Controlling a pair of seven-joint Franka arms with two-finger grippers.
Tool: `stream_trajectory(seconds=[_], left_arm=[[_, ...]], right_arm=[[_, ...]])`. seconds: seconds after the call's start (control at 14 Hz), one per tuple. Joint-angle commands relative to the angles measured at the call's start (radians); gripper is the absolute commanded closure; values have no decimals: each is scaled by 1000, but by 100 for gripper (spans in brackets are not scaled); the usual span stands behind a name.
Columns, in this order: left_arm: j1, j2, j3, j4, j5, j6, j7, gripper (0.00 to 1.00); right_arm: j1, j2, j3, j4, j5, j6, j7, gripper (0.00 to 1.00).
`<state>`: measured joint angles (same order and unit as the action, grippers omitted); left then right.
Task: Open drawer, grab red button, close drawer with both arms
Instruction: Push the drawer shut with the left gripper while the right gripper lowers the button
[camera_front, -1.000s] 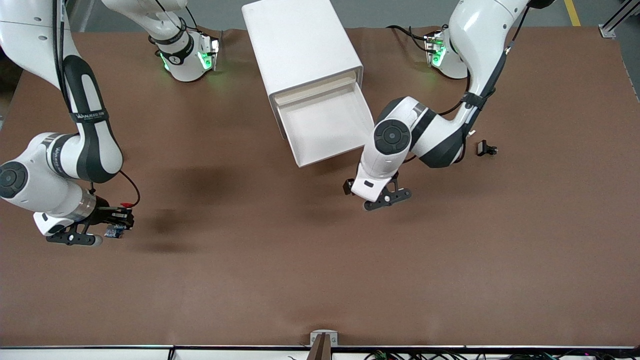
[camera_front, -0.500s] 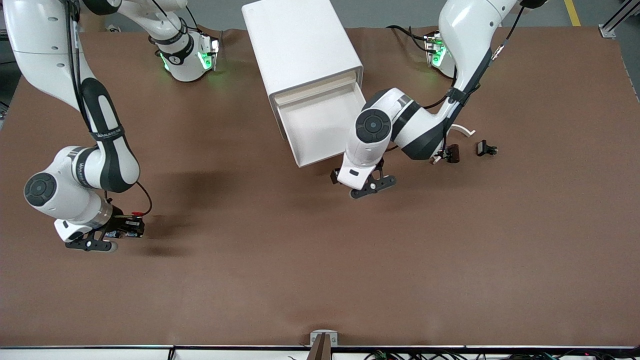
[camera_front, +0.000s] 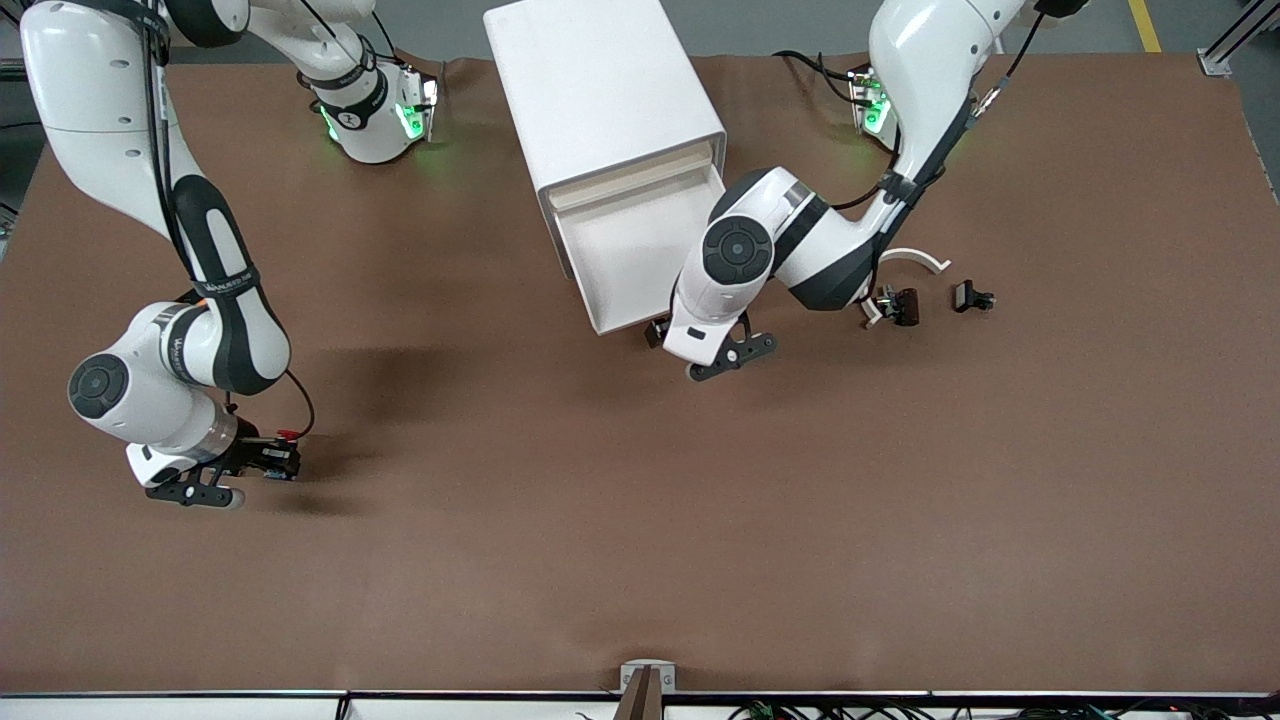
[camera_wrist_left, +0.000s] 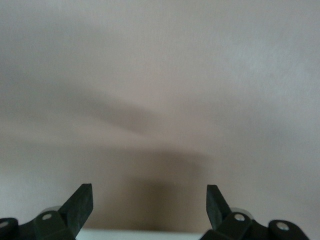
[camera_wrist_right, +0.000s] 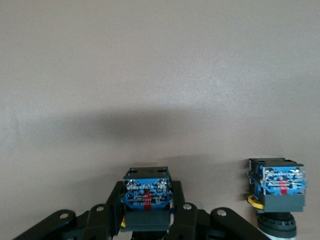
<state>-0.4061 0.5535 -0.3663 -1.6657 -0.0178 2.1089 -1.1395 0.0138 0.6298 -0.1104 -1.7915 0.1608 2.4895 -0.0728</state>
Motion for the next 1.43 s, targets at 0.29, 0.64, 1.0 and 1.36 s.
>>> stream_trajectory(seconds=[0.29,0.64,1.0,1.36], left_arm=[[0,-3,-63,-5,-82,-61,-66,0],[-2,16,-123,-6,-90,-99,-120,0],[-3,42,-174,-6,-105,-101,-148,0],[-3,49,-177,-5,-227,-101,-144,0]], right_arm=[[-11,30,9,18,29,26,-22,100],[-17,39,11,17,29,26,-18,100],[-20,39,9,15,29,26,-16,100],[-20,48,9,15,29,26,-15,100]])
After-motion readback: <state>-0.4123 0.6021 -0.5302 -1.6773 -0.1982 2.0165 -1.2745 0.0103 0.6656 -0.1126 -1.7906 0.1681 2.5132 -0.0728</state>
